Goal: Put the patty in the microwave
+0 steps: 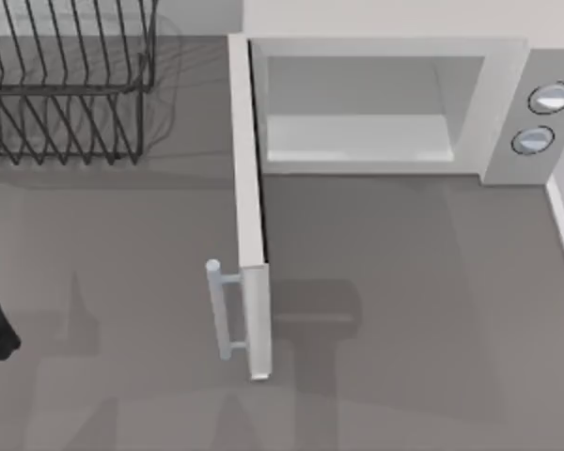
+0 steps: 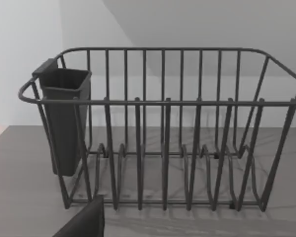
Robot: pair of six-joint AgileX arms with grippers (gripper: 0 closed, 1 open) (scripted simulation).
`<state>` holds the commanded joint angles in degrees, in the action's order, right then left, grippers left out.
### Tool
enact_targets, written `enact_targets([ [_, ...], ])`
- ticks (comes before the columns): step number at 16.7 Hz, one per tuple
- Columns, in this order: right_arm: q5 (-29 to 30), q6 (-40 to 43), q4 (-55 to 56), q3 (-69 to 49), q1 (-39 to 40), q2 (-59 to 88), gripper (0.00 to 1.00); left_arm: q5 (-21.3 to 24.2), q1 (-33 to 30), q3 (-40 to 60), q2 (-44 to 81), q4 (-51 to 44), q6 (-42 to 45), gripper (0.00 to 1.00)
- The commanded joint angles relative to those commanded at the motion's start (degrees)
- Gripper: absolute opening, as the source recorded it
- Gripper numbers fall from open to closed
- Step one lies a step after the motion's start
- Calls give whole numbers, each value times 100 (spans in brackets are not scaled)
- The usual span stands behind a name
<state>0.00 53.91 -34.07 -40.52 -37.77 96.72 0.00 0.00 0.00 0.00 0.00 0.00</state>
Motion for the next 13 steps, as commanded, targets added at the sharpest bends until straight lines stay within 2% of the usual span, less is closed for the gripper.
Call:
enact_targets([
  [5,0,0,0,0,0,0,2,0,0,0,0,0,0,100],
  [13,0,0,0,0,0,0,0,0,0,0,0,0,0,100],
])
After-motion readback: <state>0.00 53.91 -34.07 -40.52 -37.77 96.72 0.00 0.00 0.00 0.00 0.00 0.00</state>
